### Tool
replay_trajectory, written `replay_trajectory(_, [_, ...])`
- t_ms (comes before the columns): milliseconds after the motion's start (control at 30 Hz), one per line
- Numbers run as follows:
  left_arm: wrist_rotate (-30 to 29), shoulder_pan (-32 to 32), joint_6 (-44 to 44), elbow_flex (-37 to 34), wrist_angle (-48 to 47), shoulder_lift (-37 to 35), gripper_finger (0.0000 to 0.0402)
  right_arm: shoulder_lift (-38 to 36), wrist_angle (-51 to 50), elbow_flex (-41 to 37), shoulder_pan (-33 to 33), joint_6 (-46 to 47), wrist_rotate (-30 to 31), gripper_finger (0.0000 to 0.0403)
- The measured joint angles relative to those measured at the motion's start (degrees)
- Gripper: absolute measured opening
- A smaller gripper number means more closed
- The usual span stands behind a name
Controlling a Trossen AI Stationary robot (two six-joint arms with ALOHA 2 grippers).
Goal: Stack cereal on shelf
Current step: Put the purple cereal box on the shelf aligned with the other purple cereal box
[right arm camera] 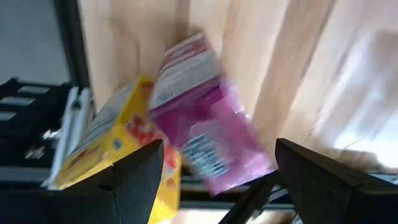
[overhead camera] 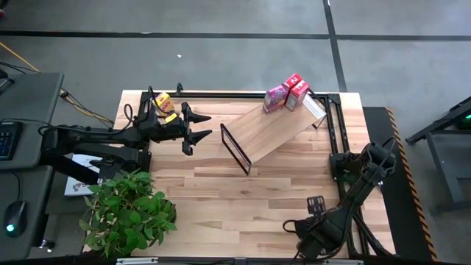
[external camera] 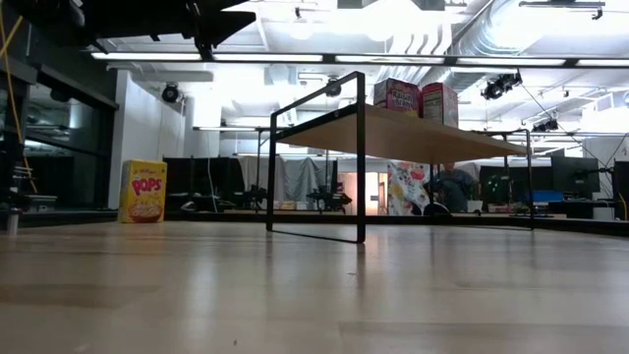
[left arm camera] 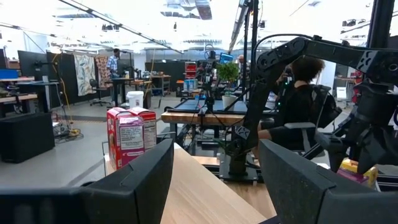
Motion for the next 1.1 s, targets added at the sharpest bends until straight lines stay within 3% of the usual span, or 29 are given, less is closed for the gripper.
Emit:
replay_trajectory(167, [0.0, 0.0, 0.0, 0.0, 0.0, 0.0, 0.0225, 0.0, -0.2, 0.0, 0.0, -0.2, 4.3, 0.0300])
replay_trajectory(467, [0.0, 0.0, 0.0, 0.0, 0.0, 0.0, 0.0225, 0.0, 0.7, -1.9, 0.0, -0.5, 1.7, 0.0300])
replay_trajectory(600, [0.0, 0.0, 0.0, 0.0, -0.1, 0.0, 0.0225, 0.0, 5.3, -6.7, -0.1, -2.5, -3.7, 0.0300])
replay_trajectory(867, [0.0, 0.0, 0.0, 0.0, 0.0, 0.0, 0.0225, 0.0, 8.1, -8.7, -0.8, -1.5, -0.3, 0.0300])
replay_trajectory(1100, [0.0, 0.0, 0.0, 0.0, -0.1, 0.0, 0.0225, 0.0, 8.5, -8.7, -0.9, -2.0, -0.6, 0.0262])
